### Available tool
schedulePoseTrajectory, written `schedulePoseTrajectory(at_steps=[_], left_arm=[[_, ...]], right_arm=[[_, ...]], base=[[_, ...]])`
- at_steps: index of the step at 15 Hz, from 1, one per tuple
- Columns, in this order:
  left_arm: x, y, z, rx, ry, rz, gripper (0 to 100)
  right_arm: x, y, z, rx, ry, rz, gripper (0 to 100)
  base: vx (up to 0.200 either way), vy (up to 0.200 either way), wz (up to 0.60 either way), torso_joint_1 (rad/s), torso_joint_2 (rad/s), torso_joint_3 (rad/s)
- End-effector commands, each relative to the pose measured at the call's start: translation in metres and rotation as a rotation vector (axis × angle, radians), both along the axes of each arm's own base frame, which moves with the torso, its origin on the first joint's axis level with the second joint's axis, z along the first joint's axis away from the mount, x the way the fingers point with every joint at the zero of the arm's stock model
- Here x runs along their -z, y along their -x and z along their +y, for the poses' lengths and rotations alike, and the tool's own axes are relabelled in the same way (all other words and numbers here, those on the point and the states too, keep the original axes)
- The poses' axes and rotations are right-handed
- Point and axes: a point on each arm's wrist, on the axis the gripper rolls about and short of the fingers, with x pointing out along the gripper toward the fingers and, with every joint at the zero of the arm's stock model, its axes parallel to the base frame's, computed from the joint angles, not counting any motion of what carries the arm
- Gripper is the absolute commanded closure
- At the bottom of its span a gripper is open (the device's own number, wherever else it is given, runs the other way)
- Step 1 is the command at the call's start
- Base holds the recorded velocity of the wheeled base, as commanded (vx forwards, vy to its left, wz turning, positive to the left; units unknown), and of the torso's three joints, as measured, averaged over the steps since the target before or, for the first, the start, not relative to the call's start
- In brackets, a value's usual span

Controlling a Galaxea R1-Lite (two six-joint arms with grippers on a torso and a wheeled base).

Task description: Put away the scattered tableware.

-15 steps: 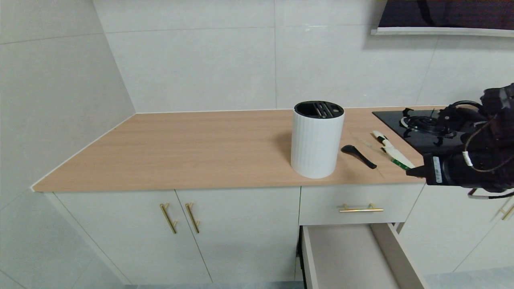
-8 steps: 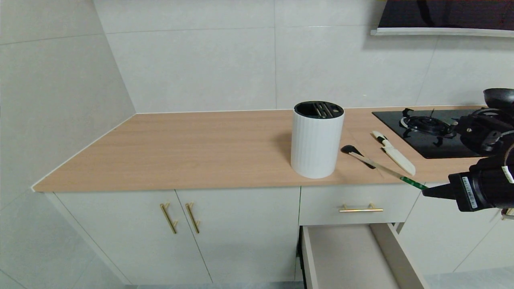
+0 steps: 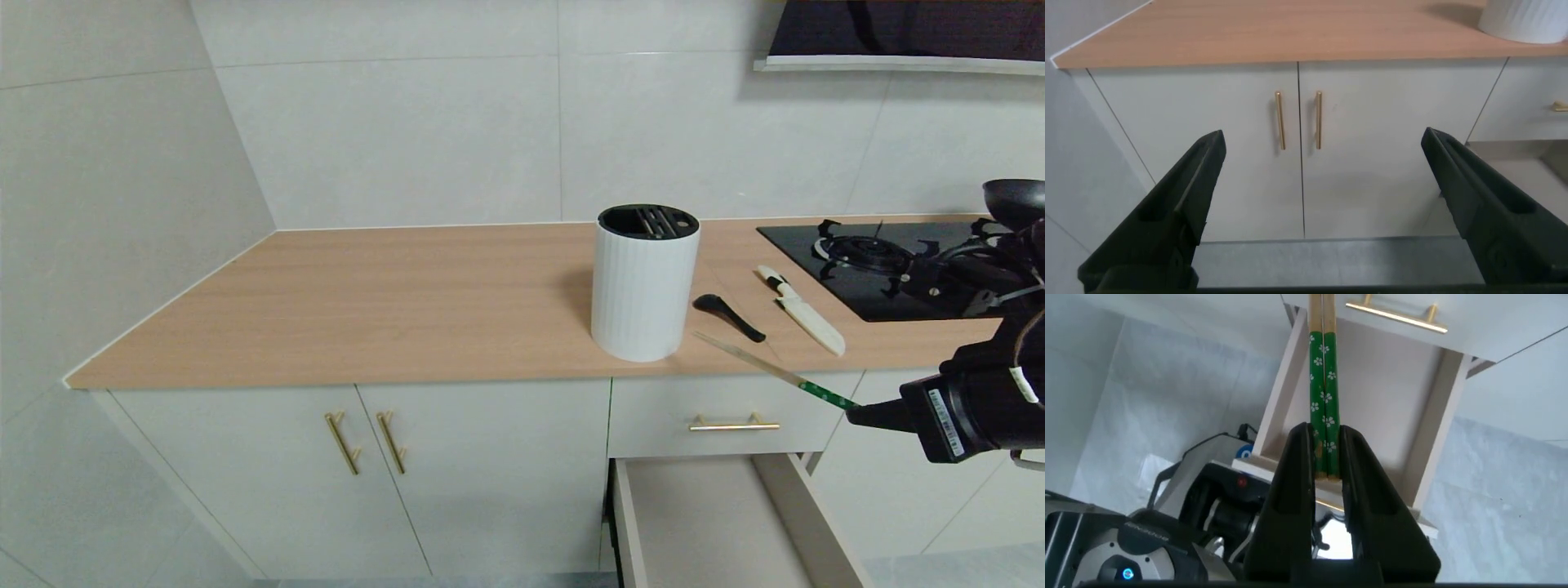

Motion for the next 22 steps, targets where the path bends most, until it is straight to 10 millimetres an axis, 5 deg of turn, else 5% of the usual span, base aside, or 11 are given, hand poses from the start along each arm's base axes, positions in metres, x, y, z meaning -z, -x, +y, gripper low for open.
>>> schedulePoseTrajectory(at_steps=[1, 22], left_arm=[[0.0001, 0.0, 0.0, -0.001, 0.0, 0.001, 0], [0.0001, 0.0, 0.0, -0.001, 0.0, 0.001, 0]], right_arm=[[0.0022, 0.0006, 0.002, -0.01, 0.003, 0.007, 100], [0.0091, 0.0015, 0.0056, -0.043, 0.027, 0.025, 100]], base=[[0.0, 0.0, 0.0, -0.144, 0.33, 0.198], [0.0, 0.0, 0.0, -0.179, 0.47, 0.293]])
